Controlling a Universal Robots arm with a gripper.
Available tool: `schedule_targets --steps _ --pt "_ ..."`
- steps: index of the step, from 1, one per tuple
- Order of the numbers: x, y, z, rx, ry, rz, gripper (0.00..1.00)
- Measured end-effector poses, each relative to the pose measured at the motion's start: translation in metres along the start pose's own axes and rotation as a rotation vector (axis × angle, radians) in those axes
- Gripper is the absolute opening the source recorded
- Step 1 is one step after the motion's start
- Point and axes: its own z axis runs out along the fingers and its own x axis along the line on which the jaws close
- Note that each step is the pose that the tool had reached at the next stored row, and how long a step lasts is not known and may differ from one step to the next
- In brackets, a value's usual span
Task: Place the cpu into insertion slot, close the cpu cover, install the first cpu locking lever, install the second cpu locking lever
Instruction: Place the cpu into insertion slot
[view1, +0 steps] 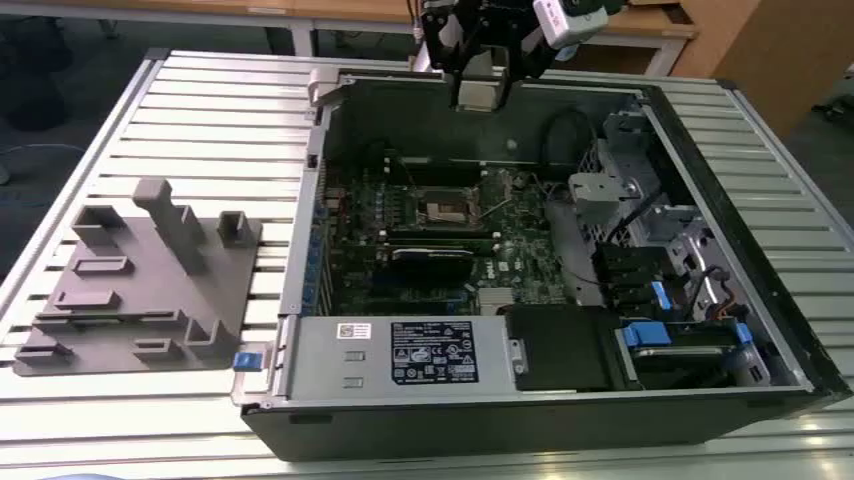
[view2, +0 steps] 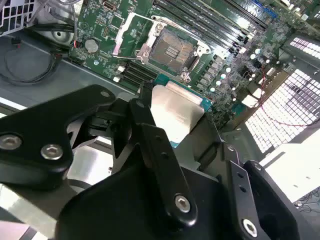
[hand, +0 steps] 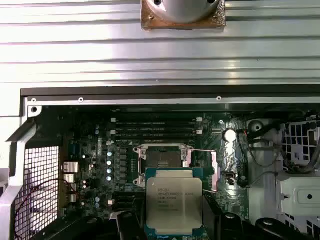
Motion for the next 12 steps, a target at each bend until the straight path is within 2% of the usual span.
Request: schedule_targets --steps 12 --pt "-0.0001 -0.0002 0.0019 0.0000 -0.0005 0.000 0.54"
